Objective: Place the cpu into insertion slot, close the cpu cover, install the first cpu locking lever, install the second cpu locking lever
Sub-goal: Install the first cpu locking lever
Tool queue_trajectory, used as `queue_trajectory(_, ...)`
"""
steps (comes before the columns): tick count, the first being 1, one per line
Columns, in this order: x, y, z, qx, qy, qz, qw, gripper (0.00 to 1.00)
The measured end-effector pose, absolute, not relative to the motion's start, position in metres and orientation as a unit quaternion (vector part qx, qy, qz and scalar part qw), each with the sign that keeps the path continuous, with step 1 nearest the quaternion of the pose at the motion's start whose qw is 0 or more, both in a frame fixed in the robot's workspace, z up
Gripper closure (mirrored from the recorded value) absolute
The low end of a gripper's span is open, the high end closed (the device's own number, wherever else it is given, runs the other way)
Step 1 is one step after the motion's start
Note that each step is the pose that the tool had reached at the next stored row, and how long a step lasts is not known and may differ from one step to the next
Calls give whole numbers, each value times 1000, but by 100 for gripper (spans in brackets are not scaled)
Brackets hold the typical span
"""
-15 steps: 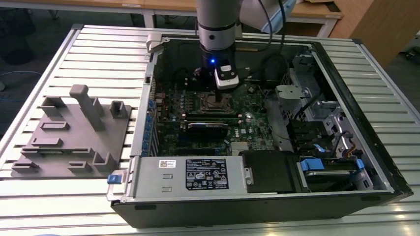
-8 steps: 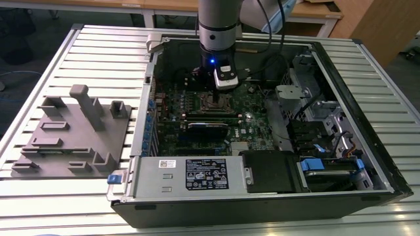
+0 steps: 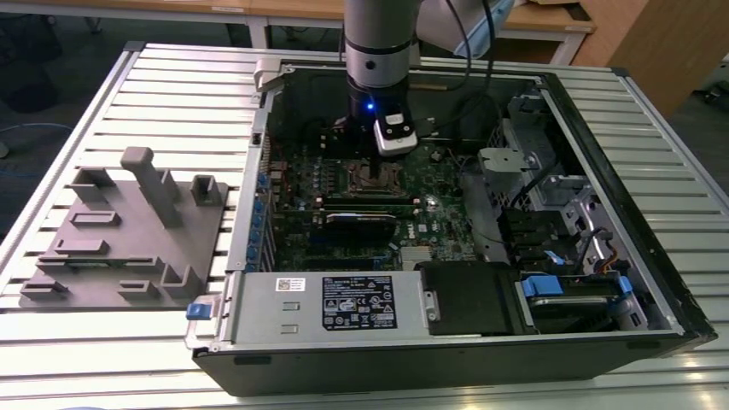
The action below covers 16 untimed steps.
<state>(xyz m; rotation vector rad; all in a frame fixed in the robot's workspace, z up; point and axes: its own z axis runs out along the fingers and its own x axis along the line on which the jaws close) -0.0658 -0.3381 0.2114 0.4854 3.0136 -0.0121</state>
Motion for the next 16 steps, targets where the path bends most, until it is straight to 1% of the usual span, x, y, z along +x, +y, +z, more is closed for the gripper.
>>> queue_trajectory(16, -66, -338, 211, 37, 998, 1, 45, 89)
